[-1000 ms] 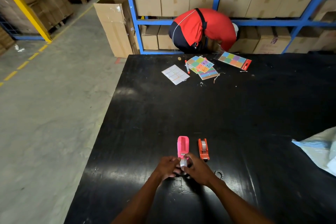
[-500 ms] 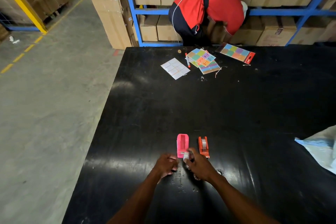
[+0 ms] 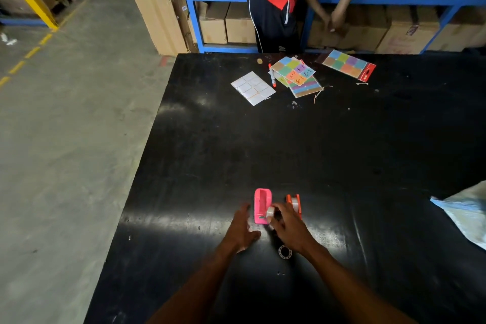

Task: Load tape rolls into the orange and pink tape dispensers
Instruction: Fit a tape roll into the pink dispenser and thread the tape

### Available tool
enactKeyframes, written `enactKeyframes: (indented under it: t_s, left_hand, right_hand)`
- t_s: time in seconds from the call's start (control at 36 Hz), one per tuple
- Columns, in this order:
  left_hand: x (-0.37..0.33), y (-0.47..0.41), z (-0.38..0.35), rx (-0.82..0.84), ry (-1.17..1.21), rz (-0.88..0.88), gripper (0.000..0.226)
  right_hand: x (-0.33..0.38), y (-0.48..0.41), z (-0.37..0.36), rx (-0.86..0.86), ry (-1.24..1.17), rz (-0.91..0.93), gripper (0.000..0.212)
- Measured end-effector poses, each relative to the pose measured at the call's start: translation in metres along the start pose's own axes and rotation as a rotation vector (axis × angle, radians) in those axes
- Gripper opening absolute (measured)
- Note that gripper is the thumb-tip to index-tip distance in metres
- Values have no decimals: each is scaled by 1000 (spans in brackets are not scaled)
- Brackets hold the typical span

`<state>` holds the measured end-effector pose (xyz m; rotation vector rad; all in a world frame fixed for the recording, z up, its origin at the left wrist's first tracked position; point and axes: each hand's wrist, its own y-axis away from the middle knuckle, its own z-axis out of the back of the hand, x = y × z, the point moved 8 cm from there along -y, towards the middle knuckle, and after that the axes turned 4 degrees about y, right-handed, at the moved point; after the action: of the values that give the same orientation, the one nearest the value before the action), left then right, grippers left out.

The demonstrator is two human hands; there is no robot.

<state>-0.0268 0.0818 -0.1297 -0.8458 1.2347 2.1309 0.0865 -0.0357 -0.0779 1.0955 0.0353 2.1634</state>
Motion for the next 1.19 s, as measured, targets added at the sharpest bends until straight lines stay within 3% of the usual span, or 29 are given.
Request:
enactKeyframes:
  t_s: [0.17, 0.31, 0.61, 0.92, 1.06, 1.19]
  left_hand:
    - [-20, -29, -1, 47, -8, -169, 109]
    - [-23, -42, 1, 97, -53, -163, 136]
    - [-30, -49, 6, 108, 52, -125, 100]
    - [-15, -60, 5, 95, 11, -64, 115]
    - [-13, -61, 5, 92, -18, -66, 118]
    - [-13, -61, 7, 90, -12, -66, 117]
  right_hand:
    - [4, -20, 12, -12, 112, 67, 39]
    - [12, -36, 13, 34, 149, 92, 39]
    - [19, -49, 6, 39, 248, 177, 31]
    - [16, -54, 10, 20, 261, 137, 35]
    - [19, -51, 20, -35, 326, 167, 17]
    - [26, -52, 22, -15, 407, 194, 18]
